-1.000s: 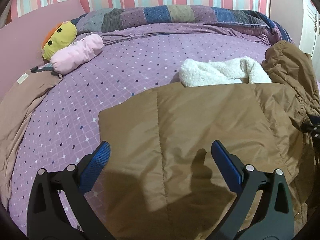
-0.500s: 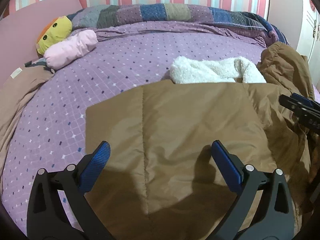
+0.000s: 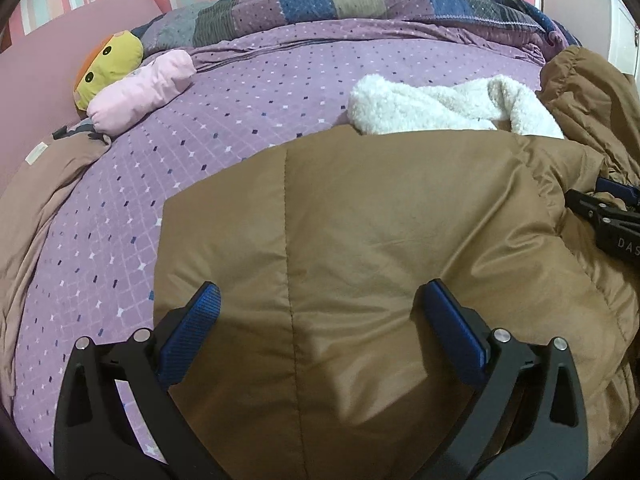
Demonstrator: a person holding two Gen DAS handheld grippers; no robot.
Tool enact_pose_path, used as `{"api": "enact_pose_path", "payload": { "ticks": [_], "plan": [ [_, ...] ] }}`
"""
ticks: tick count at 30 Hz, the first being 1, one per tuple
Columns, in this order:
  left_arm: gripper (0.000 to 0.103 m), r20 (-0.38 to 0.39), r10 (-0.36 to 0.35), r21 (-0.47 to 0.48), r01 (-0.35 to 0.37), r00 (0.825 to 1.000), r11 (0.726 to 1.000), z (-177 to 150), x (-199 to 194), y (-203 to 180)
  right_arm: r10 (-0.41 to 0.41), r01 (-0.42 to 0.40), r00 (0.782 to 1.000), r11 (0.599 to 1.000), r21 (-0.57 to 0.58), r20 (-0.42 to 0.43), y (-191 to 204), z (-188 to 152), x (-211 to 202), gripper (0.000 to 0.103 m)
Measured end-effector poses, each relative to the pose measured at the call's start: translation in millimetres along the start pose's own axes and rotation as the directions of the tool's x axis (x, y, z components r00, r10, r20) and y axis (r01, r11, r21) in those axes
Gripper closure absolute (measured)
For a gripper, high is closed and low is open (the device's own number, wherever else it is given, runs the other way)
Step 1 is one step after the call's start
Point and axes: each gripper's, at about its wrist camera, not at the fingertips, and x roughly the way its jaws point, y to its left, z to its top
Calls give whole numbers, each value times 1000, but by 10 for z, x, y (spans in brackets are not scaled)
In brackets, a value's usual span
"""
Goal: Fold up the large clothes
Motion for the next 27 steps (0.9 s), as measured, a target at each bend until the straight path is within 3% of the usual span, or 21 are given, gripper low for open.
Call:
{"api": "enact_pose_path", "payload": {
  "ticks": [14, 20, 27],
  "plan": [
    [3, 17, 7, 11, -8, 1000, 1000, -42, 26, 14, 14, -14, 1000, 1000, 9, 5, -16, -54, 49, 33],
    [3, 112, -17, -18, 19, 994, 1000, 33, -263, 127, 54, -56, 997, 997, 52, 52, -108, -25, -163, 25],
    [3, 112, -2, -33, 6, 994, 999, 83, -206, 240, -41, 32, 996, 994, 106, 85, -361, 134, -411, 18]
  ]
}}
